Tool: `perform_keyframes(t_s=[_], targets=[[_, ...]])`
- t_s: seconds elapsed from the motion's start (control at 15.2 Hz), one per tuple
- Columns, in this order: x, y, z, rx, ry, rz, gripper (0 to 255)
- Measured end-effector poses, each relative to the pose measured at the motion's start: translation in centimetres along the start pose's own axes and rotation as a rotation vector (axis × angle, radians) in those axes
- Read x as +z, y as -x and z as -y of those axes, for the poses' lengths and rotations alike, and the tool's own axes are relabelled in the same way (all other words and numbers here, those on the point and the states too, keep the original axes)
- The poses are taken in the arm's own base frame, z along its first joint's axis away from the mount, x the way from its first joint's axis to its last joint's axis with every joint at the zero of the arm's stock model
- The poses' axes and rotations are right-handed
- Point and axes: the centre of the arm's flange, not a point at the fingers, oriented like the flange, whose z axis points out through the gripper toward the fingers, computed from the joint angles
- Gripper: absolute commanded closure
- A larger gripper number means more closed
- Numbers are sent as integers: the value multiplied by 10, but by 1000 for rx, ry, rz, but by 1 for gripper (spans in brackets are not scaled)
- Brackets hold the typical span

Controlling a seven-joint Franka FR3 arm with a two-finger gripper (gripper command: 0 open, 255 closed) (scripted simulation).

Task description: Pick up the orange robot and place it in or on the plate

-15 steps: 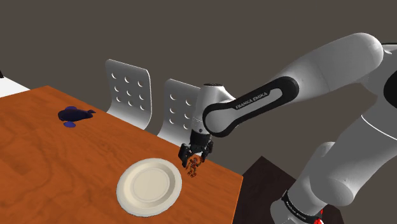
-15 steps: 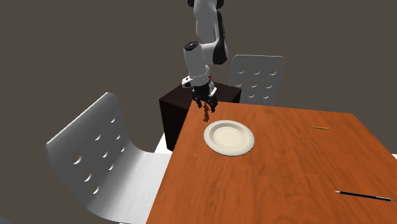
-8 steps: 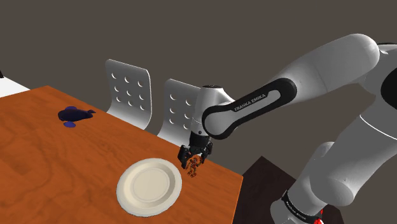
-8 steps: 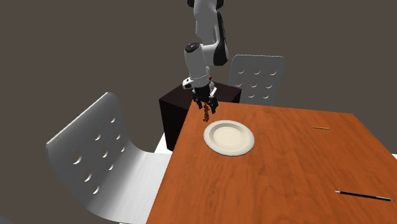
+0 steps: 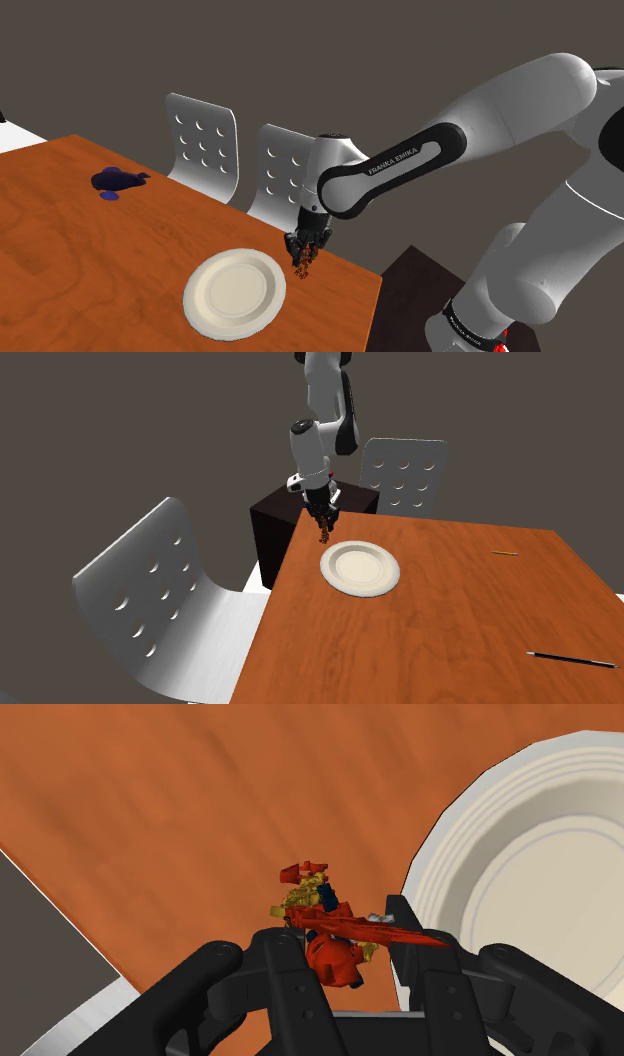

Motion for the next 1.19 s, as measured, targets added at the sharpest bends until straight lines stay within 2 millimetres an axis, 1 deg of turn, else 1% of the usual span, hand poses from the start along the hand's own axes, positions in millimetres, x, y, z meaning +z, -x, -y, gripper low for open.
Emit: perform_keyframes(t_s=[0.2, 0.4, 1.19], targets=[[0, 0, 0, 0, 0, 0, 255], [-10, 2, 2, 0, 0, 0, 255], [-72, 10, 12, 0, 0, 0, 255]])
